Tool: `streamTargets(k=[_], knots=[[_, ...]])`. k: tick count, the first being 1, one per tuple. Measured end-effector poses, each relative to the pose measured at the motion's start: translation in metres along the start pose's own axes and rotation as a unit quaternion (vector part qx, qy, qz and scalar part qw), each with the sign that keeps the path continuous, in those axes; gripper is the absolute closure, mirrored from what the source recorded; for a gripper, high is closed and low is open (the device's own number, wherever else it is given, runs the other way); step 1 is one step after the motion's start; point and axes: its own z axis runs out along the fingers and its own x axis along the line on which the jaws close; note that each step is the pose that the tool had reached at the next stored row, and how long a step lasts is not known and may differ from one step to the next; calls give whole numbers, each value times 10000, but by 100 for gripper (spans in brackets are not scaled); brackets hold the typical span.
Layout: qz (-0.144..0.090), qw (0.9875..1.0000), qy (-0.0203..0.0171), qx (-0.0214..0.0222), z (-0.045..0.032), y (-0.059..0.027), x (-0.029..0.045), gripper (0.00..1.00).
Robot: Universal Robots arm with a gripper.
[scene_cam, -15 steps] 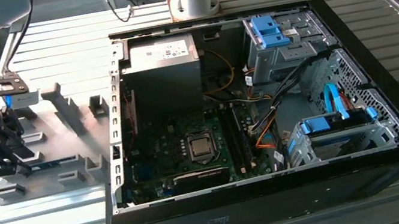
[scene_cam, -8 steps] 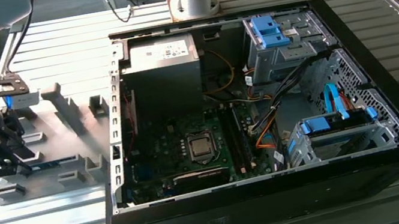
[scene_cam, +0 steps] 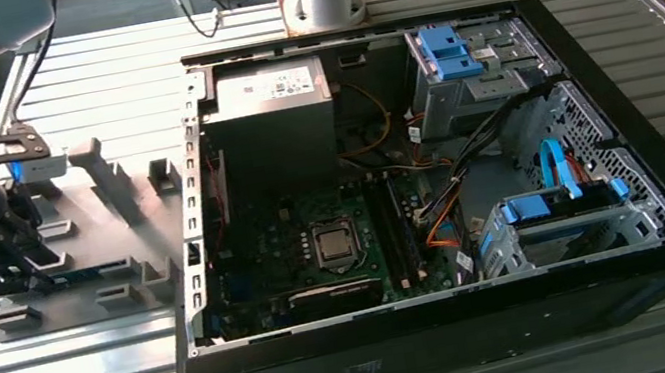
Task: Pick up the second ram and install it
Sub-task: 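Pick up the second ram and move it above second insertion slot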
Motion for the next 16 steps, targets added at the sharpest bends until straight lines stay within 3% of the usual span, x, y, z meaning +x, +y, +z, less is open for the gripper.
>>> streamTargets(k=[16], knots=[[0,10000,0,0,53,0,0,63]])
